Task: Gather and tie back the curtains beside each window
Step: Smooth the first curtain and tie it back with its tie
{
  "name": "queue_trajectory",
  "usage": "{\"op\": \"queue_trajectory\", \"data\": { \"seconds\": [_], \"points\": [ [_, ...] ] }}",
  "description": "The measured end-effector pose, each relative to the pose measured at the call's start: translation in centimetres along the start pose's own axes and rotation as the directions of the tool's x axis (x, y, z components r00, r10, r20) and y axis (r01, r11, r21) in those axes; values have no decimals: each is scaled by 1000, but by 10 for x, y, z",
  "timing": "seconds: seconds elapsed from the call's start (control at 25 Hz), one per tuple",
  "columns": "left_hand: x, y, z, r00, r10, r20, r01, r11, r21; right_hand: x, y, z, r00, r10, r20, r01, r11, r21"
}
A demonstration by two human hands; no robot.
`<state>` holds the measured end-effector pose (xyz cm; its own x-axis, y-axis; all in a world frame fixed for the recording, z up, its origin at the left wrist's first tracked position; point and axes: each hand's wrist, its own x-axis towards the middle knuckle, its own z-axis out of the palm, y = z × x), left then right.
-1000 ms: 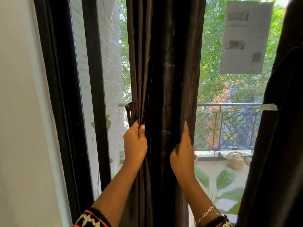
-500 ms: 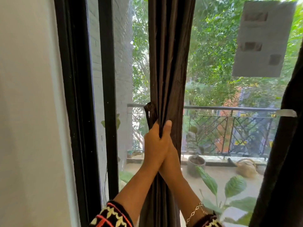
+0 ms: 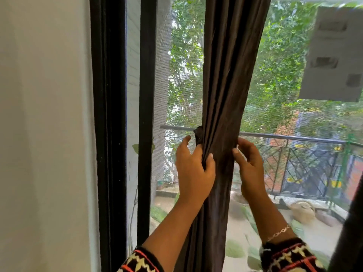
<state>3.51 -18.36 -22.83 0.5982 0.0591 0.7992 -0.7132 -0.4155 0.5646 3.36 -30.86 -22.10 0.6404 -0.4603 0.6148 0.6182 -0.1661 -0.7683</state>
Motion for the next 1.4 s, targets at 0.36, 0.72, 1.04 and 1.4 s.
{"op": "queue_trajectory", "data": {
  "seconds": [0.36, 0.72, 1.04, 1.4],
  "points": [
    [7, 13, -24, 945, -30, 325, 179, 880, -440, 44, 0, 13, 762, 272, 587, -454, 871, 187],
    [2, 19, -24, 959, 0, 283, 87, 952, -294, 25, -11, 12, 934, 80, 348, -95, 995, 27],
    [1, 25, -12, 970, -13, 241, 10, 1000, 16, -18, -43, 19, 969, -40, 245, 87, 979, -183],
    [13, 14, -21, 970, -185, 161, 239, 858, -454, -17, -43, 19, 982, -33, 184, 93, 940, -327]
  ]
}}
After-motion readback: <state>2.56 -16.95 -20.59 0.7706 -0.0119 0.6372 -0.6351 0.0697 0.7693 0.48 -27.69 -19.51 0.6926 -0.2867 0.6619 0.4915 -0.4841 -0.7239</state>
